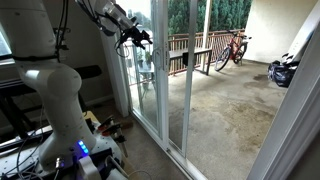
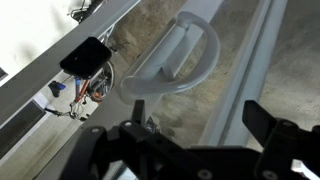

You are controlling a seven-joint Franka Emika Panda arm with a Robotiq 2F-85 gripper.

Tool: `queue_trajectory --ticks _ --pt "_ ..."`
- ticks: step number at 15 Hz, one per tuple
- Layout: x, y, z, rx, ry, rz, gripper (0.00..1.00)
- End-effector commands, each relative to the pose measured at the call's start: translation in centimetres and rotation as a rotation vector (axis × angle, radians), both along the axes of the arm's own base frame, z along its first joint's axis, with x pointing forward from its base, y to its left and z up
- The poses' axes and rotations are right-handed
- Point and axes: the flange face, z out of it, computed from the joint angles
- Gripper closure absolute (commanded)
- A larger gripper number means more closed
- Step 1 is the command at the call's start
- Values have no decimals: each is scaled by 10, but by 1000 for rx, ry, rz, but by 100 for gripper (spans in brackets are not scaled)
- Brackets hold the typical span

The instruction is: Slide the glass door to the left.

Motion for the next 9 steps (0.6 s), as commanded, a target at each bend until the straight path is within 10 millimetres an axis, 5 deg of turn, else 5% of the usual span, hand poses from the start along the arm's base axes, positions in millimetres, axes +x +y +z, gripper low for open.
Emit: queue_trajectory --ticks 1,4,9 --pt "-39 8 -9 -4 37 -17 0" --pt "-49 -2 -21 2 102 -108 0" --pt "-37 9 -20 -10 88 -58 0"
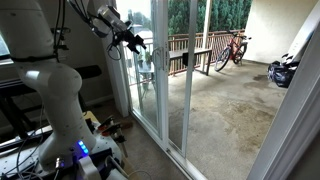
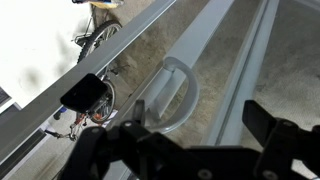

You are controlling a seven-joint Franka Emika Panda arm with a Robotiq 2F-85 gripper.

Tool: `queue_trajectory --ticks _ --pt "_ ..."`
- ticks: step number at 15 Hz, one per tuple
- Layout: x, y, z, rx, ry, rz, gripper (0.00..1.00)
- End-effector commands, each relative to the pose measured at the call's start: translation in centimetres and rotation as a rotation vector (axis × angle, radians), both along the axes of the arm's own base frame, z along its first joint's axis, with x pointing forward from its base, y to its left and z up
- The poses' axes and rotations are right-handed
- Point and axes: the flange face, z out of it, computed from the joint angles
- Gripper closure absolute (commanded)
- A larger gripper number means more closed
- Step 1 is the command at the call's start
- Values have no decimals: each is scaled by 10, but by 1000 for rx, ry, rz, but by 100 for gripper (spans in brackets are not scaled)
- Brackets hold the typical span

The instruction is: Slide the glass door to the left.

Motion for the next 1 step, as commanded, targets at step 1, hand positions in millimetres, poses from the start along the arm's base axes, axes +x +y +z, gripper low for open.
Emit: queue_trajectory --ticks 1 --pt "0 0 1 0 1 0 0"
